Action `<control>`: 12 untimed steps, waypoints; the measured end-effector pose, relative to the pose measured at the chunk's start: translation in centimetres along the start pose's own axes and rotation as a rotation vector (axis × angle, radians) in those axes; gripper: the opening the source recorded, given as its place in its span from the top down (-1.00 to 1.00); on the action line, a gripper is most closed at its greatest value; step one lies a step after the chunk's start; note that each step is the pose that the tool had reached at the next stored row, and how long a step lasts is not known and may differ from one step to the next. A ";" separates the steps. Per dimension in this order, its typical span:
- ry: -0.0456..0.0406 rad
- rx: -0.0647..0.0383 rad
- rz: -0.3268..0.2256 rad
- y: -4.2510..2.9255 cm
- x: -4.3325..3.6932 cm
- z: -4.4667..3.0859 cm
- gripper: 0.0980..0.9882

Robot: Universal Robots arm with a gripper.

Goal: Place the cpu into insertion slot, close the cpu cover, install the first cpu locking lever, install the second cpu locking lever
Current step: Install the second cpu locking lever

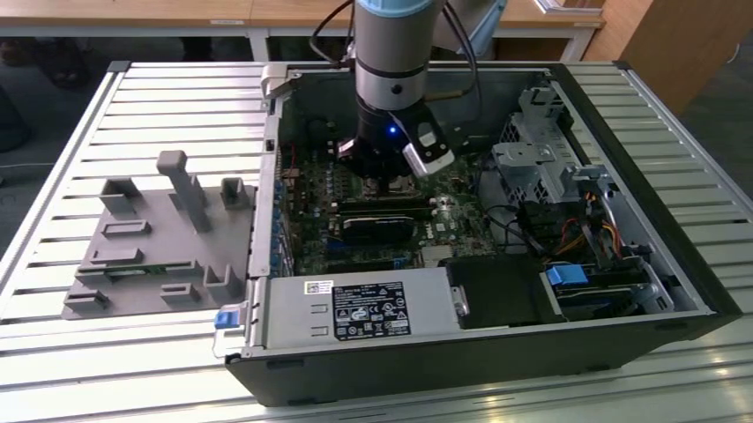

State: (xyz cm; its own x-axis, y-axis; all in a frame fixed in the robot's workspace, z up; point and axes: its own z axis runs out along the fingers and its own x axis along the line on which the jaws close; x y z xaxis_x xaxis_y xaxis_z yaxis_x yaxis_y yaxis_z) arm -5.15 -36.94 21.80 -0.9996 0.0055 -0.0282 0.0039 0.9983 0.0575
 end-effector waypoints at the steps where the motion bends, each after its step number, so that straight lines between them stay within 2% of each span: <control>1: 0.0002 0.000 0.000 -0.01 0.01 0.19 0.98; 2: 0.0004 -0.001 0.000 -0.02 0.02 0.32 0.98; 7: 0.0002 -0.021 0.001 -0.60 0.14 0.40 0.98; 12: 0.0002 -0.038 0.001 -1.12 0.66 0.36 0.98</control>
State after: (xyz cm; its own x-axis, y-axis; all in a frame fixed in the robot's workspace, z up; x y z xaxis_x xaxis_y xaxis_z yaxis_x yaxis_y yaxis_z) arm -5.80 -38.04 21.36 -0.9996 0.0069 -0.0279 0.0043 0.9955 0.0949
